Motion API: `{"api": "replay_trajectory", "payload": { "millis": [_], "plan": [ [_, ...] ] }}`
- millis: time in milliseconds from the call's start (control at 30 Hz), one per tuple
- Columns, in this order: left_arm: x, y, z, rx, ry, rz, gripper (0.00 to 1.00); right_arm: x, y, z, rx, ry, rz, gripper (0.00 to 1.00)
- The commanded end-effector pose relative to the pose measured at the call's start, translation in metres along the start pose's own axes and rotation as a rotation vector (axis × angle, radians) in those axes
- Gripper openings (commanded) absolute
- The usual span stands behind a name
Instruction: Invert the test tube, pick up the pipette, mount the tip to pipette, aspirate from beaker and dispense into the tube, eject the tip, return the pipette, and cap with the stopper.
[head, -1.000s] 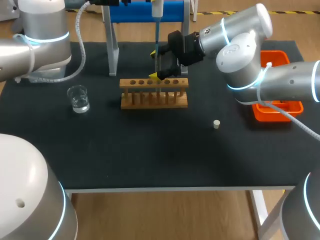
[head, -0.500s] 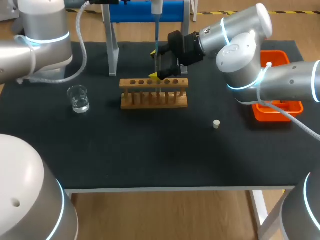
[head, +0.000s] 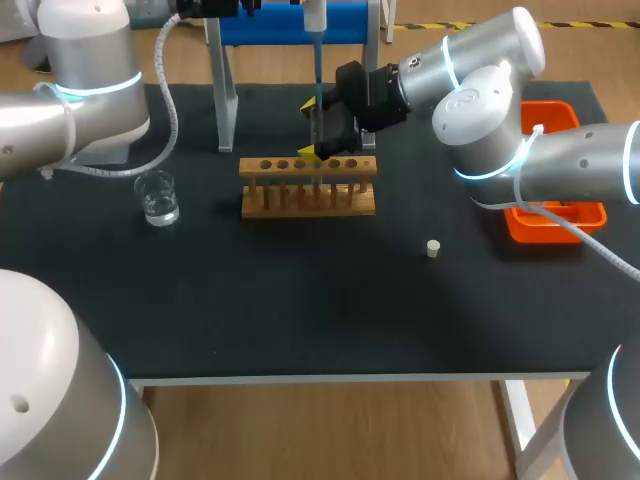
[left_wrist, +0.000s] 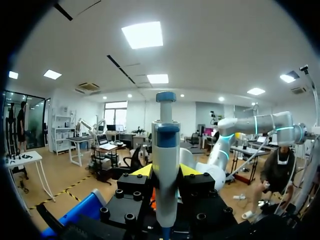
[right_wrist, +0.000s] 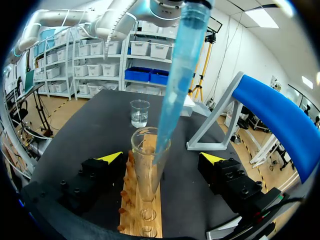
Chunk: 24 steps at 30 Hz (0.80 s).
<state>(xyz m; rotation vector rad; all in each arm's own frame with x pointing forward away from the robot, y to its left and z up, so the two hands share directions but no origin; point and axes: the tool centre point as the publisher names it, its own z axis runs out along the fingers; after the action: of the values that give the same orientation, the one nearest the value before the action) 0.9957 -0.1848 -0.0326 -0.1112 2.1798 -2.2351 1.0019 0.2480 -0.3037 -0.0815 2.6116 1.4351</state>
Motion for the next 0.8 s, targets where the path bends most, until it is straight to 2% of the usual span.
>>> {"api": "replay_trajectory", "payload": {
  "millis": [33, 400, 800],
  "plan": [
    [-0.0029, 0.0015, -0.0007, 0.002, 0.014, -0.005, 0.0, -0.0004, -0.0001, -0.0001, 0.001, 0.002, 0.0, 1.0],
    [-0.0008, 0.004, -0.0014, -0.034, 0.028, -0.028, 0.0, -0.0004, -0.0001, -0.0001, 0.001, 0.002, 0.0, 1.0],
    [0.0017, 0.0055, -0.0051, -0.045, 0.006, -0.027, 0.0, -0.0004, -0.0001, -0.0001, 0.001, 0.002, 0.0, 1.0]
  ]
}}
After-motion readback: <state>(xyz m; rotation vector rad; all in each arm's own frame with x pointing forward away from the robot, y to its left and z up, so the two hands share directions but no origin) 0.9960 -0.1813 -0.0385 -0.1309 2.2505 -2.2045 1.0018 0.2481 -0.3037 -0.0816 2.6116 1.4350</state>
